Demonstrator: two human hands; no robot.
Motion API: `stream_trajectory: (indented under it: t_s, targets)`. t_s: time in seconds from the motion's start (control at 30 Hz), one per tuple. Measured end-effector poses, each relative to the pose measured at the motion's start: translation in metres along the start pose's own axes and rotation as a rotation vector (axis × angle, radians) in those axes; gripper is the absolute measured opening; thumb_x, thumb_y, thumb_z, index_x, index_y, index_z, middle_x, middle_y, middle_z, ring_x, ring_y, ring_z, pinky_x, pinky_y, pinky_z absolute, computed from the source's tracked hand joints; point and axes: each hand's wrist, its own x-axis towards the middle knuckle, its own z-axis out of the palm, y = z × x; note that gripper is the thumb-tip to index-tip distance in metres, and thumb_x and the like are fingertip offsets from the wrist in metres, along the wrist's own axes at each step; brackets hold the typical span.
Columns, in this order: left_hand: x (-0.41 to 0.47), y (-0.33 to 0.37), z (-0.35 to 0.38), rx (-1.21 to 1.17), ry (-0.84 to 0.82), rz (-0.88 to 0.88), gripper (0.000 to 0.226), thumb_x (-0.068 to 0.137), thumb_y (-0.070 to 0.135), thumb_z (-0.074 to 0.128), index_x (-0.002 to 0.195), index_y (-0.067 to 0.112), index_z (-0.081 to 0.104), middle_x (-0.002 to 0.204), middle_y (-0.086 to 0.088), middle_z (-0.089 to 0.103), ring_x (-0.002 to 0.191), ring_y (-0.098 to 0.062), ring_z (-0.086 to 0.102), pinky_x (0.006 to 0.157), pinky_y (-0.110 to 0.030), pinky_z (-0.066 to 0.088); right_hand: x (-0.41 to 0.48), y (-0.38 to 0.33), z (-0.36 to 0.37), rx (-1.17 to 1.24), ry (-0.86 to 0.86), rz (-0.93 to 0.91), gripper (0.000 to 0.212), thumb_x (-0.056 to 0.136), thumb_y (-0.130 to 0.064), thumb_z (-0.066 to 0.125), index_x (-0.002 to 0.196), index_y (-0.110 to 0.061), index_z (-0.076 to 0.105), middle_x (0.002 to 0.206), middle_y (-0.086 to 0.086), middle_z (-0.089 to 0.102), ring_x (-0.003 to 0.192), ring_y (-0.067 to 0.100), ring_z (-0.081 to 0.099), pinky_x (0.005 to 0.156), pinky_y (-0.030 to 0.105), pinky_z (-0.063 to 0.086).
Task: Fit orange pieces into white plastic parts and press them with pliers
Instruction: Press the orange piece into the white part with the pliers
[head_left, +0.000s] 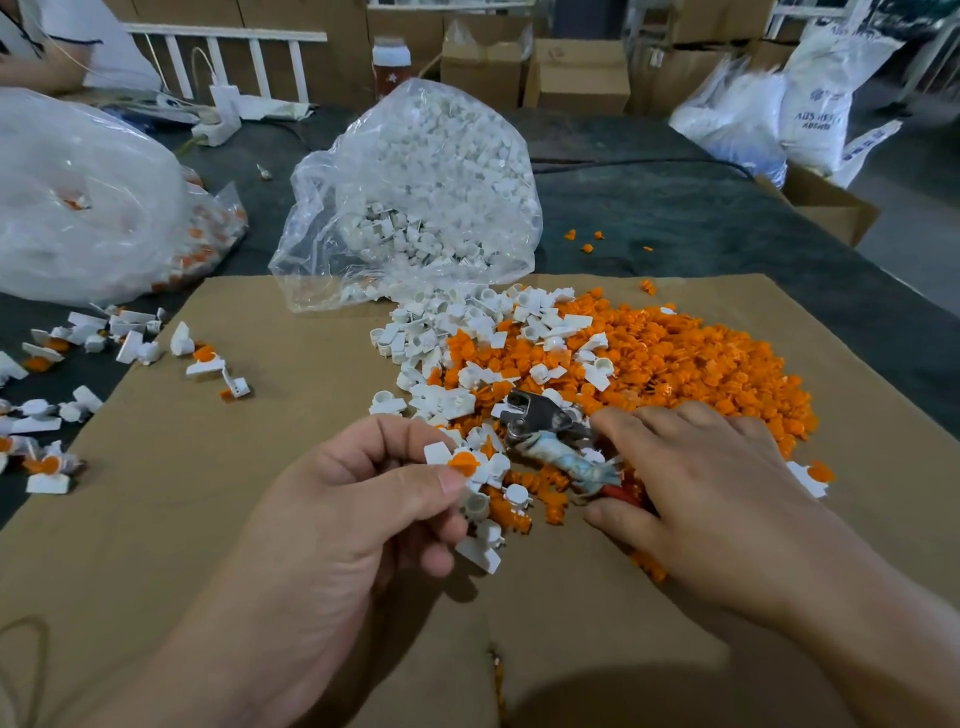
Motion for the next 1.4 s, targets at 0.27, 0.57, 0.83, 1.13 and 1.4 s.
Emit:
stream_trajectory:
  t_s: [0.27,0.57,0.83,1.13,1.4]
  targets:
    - [-0.002,0.002,-0.002,-0.011,-0.009,0.031,0.026,0.049,0.017,0.084,0.072,0.016,0.074,0.060,-0.010,0.060,0.050,-0.014,0.058,0.040,-0.021,0.045,0.000,-0.006,-0.005,0.148,0.243,0.050,0.050,0.083,-0.048,0.037,0.129,-0.031,0.045,0.100,-0.011,0.050,0.093,0.011,0.037,0.077,0.030,0.032]
    - [0.000,0.007,-0.006,-0.008,0.036,0.206,0.029,0.049,0.022,0.086,0.074,0.019,0.073,0.059,-0.006,0.058,0.049,-0.012,0.057,0.042,-0.021,0.045,-0.013,-0.015,-0.012,0.362,0.314,-0.155,0.047,0.076,-0.049,0.047,0.119,-0.032,0.055,0.104,-0.019,0.055,0.096,0.009,0.051,0.076,0.023,0.044]
    - [0.001,0.005,-0.011,0.054,0.001,0.290,0.045,0.048,0.046,0.094,0.079,0.021,0.073,0.060,-0.004,0.060,0.052,-0.013,0.058,0.044,-0.022,0.046,-0.016,-0.015,-0.018,0.388,0.232,-0.220,0.047,0.078,-0.047,0.046,0.123,-0.036,0.052,0.108,-0.023,0.057,0.099,0.004,0.051,0.084,0.030,0.045]
    - [0.002,0.004,-0.016,0.200,0.012,0.340,0.018,0.063,0.032,0.077,0.080,0.025,0.074,0.060,-0.003,0.062,0.051,-0.009,0.057,0.044,-0.018,0.045,-0.016,-0.015,-0.020,0.387,0.226,-0.276,0.039,0.076,-0.048,0.046,0.115,-0.045,0.047,0.101,-0.026,0.057,0.096,0.002,0.051,0.083,0.030,0.045]
    - [0.002,0.008,-0.017,0.172,-0.060,0.350,0.028,0.057,0.031,0.085,0.080,0.021,0.073,0.060,-0.004,0.059,0.051,-0.012,0.056,0.045,-0.020,0.046,-0.017,-0.014,-0.020,0.407,0.258,-0.302,0.038,0.076,-0.045,0.050,0.114,-0.042,0.050,0.098,-0.026,0.058,0.091,0.003,0.053,0.078,0.031,0.048]
